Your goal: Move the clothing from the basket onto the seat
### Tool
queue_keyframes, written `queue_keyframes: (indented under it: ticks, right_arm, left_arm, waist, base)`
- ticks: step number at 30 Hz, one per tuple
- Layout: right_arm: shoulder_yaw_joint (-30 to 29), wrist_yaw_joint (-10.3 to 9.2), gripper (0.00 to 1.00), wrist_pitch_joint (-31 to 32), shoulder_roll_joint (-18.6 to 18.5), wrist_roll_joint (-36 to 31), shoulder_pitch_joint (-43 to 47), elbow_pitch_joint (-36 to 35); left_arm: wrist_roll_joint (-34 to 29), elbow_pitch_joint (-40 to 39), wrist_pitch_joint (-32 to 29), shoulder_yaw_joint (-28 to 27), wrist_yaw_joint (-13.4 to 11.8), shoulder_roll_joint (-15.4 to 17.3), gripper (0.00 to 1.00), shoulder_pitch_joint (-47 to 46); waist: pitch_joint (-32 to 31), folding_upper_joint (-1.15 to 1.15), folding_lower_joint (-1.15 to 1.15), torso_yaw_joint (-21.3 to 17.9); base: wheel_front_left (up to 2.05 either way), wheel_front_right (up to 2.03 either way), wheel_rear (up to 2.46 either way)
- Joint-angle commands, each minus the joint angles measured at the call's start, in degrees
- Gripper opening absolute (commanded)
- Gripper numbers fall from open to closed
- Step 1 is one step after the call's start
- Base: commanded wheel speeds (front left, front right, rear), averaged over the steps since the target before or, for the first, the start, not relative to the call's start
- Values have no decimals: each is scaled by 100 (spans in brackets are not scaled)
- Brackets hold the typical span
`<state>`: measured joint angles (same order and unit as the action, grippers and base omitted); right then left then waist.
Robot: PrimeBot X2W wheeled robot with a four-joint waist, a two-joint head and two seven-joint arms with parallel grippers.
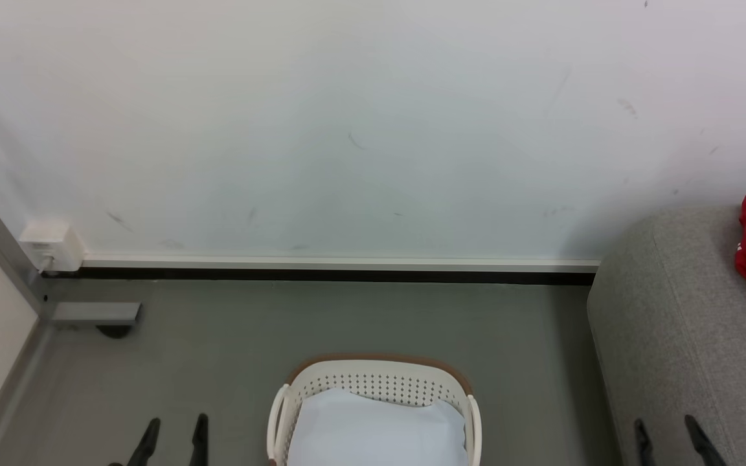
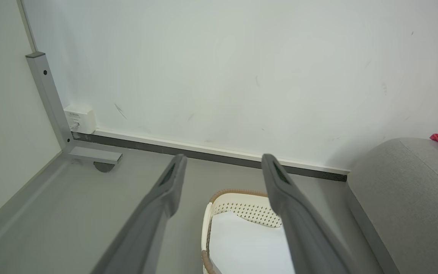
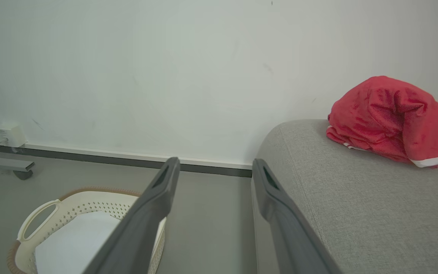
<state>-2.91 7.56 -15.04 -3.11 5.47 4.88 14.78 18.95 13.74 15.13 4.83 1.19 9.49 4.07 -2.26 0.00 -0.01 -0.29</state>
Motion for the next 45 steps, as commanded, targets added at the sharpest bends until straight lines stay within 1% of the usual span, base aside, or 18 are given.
queue_keyframes:
  ticks: [1, 6, 8, 12, 18, 19, 24, 34, 35, 45]
  right_arm:
    - [41, -15, 100, -18, 16, -55, 72, 35]
    - [291, -15, 100, -18, 20, 137, 137, 164]
    - [372, -15, 100, -18, 20, 188, 132, 209]
    - [426, -15, 100, -18, 20, 244, 102, 221]
    - [335, -15, 100, -18, 20, 249, 48, 163]
    - [352, 0, 0, 0, 20, 204, 79, 189]
    - [365, 0, 0, 59, 36, 290, 116, 372]
    - [262, -1, 0, 347, 32, 1437, -60, 306]
    - [262, -1, 0, 347, 32, 1437, -60, 306]
    - [172, -2, 0, 601, 28, 2455, -216, 243]
  left_arm:
    - [-88, 12, 2, -63, 47, -44, 100, 74]
    - [-352, 56, 2, -325, 224, -243, 100, 100]
    - [-469, 77, 2, -410, 250, -288, 100, 99]
    - [-665, 131, 2, -533, 330, -380, 100, 99]
    - [-964, 179, 2, -571, 448, -424, 100, 86]
    - [-930, 174, 0, -557, 441, -425, 0, 57]
    - [-849, 400, -46, -546, 440, -514, 0, 86]
    - [267, 359, -351, -643, 468, -533, 0, -85]
    - [267, 359, -351, -643, 468, -533, 0, -85]
    - [1264, 290, -591, -698, 491, -550, 0, -211]
  waist:
    - [-7, 0, 1, 1]
    - [-42, 0, 1, 10]
    - [-55, 0, 1, 12]
    - [-63, 0, 1, 5]
    - [-61, 0, 1, 13]
    - [-61, 0, 1, 12]
    - [-59, 0, 1, 11]
    - [-35, 0, 1, 13]
    - [-35, 0, 1, 13]
    - [-11, 0, 1, 14]
  base:
    - [0, 0, 0]
    - [0, 0, 0]
    - [0, 0, 0]
    - [0, 0, 0]
    - [0, 0, 0]
    - [0, 0, 0]
    - [0, 0, 0]
    - [0, 0, 0]
    - [0, 0, 0]
    - [0, 0, 0]
